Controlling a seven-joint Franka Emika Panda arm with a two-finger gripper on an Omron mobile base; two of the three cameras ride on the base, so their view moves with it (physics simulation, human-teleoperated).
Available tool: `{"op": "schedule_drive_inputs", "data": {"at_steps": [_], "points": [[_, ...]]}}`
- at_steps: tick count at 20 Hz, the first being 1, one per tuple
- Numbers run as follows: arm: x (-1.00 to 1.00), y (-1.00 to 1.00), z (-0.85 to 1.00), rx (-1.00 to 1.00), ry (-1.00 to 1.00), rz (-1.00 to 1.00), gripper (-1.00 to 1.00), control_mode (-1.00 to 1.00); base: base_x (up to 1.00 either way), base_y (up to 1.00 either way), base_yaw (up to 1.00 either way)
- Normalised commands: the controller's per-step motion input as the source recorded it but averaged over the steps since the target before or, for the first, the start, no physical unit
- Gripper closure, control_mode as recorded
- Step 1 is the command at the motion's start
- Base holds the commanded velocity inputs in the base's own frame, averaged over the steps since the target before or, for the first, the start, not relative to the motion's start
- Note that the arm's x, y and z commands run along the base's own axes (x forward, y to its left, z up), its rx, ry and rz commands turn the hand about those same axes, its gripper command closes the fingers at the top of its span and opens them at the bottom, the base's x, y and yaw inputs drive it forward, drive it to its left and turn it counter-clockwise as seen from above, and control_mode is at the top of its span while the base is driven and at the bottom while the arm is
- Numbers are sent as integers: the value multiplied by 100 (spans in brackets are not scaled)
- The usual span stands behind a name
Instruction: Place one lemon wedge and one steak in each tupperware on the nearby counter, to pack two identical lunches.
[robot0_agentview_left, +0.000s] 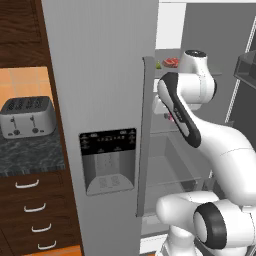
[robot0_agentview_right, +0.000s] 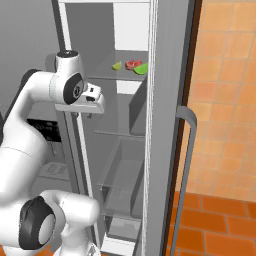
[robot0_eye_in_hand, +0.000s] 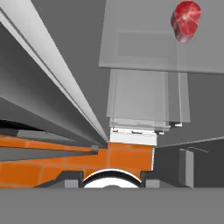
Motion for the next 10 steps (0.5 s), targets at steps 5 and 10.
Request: {"op": "schedule_drive_inputs", "data": {"at_steps": [5,10], "points": [[2,0,-21,-1,-1,-4,-100,-100,0,0,0],[-29,-50,-47,1,-2,-20,-100,-100,0,0,0]]}}
